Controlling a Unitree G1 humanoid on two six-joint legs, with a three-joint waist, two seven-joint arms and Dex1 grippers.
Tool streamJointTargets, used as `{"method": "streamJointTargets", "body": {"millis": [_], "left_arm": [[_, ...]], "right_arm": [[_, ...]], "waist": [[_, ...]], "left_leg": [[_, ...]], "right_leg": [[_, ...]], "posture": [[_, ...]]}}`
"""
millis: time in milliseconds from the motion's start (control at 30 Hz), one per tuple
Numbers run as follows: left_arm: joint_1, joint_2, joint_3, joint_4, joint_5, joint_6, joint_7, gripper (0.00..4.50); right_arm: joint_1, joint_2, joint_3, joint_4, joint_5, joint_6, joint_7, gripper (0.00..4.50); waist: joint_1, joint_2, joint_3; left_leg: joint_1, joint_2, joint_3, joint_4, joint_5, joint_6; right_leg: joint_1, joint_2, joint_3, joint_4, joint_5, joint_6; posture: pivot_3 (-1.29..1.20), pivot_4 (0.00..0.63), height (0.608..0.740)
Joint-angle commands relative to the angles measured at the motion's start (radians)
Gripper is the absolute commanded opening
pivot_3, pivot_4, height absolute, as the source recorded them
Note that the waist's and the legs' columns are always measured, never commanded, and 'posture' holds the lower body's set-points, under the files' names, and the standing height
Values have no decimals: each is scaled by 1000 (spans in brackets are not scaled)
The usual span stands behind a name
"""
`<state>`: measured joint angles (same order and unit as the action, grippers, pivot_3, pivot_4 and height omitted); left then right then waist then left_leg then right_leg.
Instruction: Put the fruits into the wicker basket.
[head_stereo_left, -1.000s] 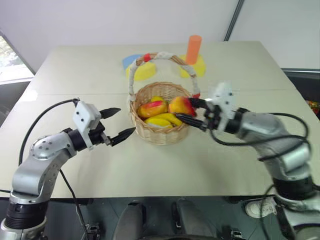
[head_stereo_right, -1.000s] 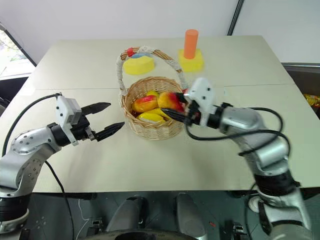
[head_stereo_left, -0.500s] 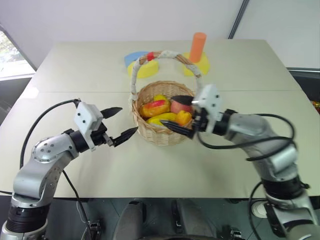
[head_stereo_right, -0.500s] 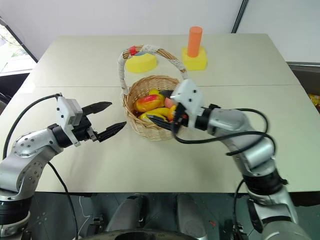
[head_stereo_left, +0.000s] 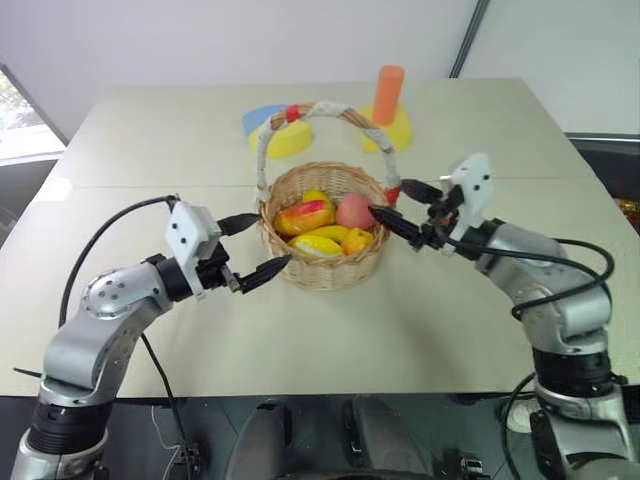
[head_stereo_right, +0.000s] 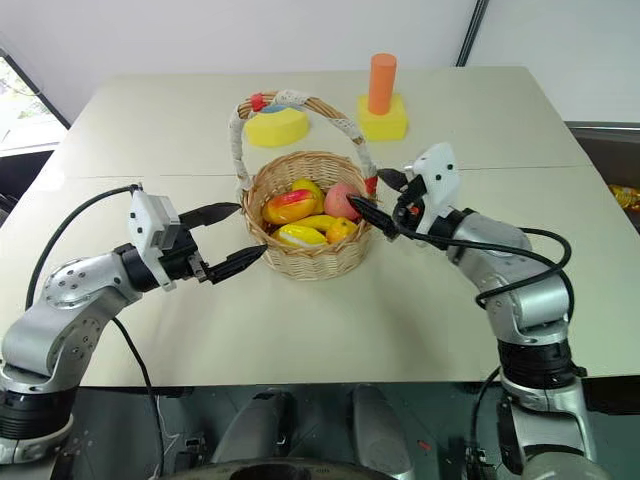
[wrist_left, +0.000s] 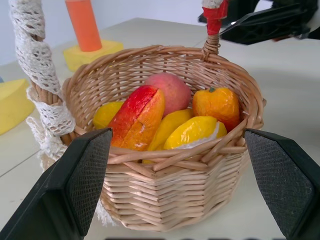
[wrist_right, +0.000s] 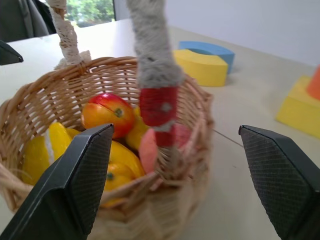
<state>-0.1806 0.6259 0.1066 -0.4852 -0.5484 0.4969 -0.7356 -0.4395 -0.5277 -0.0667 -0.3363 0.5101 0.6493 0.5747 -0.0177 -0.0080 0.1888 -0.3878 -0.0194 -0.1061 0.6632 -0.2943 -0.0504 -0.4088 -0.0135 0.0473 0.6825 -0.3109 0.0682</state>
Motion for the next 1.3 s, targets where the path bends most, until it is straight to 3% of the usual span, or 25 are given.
{"method": "streamJointTargets", "body": {"millis": [33,167,200,467,633,800,1033,1133,1300], "left_arm": [[-5,2,9,-24,-2,-10,5,4500],[7,1,8,-36,-2,-9,12,4500],[9,1,5,-38,-1,-10,13,4500],[-12,-13,-18,-28,2,-15,18,4500],[-43,-31,-46,-7,10,-21,12,4500],[-61,-46,-64,5,19,-25,12,4500],[-57,-44,-52,42,29,-14,29,4500],[-46,-31,-26,76,49,-2,61,4500],[32,2,62,134,108,-22,121,4500]], "right_arm": [[-21,18,-13,-7,-4,-34,-10,2291],[-23,19,-30,-3,3,-42,-8,223],[-22,17,-38,-3,6,-44,-7,46],[-47,-73,-258,217,-123,-187,-162,46],[-90,-119,-319,435,-239,-286,-297,46],[-112,-121,-344,536,-255,-335,-338,46],[-2,-151,-403,402,-212,-310,-298,3439],[65,-173,-456,340,-174,-325,-246,3439],[250,-199,-441,151,-3,-264,20,3439]], "waist": [[2,0,0],[4,0,0],[4,0,0],[9,0,0],[1,0,0],[-6,1,0],[4,1,0],[5,1,0],[-4,1,0]], "left_leg": [[0,0,0,0,0,0],[-1,-1,0,0,0,0],[-1,-1,0,0,0,0],[-1,-1,0,0,0,0],[-1,-1,0,0,0,0],[1,0,4,0,0,0],[1,0,4,0,0,1],[0,0,3,0,0,1],[2,1,4,0,0,1]], "right_leg": [[0,0,0,0,0,0],[0,-1,0,-1,0,0],[0,-1,0,-1,0,0],[0,-1,0,-1,0,0],[0,-1,0,-1,0,0],[0,1,2,1,0,0],[0,1,2,1,0,0],[0,0,2,1,0,0],[1,2,3,1,0,0]], "posture": [[0,150,740],[0,150,740],[0,150,740],[0,150,740],[0,150,740],[0,150,740],[0,150,740],[0,150,740],[0,150,740]]}}
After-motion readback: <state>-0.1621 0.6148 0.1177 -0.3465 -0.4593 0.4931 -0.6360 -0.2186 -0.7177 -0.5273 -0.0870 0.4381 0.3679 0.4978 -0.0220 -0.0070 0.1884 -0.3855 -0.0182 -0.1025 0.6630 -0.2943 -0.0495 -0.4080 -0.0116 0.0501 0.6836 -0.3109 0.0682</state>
